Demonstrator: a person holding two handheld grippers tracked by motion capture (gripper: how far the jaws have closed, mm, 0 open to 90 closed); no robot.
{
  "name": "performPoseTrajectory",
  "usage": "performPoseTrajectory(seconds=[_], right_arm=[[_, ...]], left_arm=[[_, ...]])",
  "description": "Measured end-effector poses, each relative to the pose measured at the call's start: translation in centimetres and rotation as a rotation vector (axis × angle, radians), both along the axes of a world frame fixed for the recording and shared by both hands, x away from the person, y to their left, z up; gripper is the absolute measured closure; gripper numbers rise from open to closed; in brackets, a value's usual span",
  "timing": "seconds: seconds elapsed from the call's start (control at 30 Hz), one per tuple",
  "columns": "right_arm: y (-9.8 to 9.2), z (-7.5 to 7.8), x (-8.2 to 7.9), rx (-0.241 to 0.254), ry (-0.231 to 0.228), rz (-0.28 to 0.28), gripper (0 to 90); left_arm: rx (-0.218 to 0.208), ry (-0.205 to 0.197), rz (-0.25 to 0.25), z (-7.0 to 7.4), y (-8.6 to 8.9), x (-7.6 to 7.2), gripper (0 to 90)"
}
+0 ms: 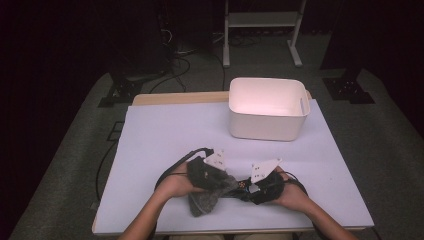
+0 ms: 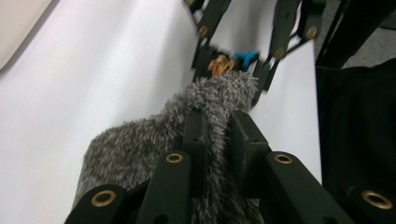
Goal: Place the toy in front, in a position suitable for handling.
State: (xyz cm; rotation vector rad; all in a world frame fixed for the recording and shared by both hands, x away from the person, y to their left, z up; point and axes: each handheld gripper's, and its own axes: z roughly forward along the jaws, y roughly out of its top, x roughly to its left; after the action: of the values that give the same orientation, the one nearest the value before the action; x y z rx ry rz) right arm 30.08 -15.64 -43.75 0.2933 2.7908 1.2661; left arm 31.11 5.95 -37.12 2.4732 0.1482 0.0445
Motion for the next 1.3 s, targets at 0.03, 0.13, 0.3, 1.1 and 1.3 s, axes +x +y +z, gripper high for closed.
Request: performPoseTrajectory(seconds=[0.03,0.13,0.3,1.1,1.3], right_arm=[[0.0,0.0,0.0,0.0,0.0,0.0,55.9],[0.0,0.0,0.0,0.003,0.005,-0.004,55.9],[-0.1,-0.1,0.1,0.01,0.024,-0.013,55.8],[-0.1,-0.1,0.2,0.006,0.02,-0.004,55.8],[-0.1,-0.2,0.3,0.007,0.02,-0.003,55.6]], left_arm=[[0.001,-0.002,-0.013,0.0,-0.5,0.0,78.1],[-0.01,-0.002,-0.057,-0.1,-2.4,-0.2,77.6],[-0.018,0.011,-0.064,-0.3,-3.4,0.1,77.5],[-0.069,0.055,0.145,-0.6,7.5,0.6,77.2],[-0.08,0.061,0.085,-0.3,5.3,0.8,73.4]])
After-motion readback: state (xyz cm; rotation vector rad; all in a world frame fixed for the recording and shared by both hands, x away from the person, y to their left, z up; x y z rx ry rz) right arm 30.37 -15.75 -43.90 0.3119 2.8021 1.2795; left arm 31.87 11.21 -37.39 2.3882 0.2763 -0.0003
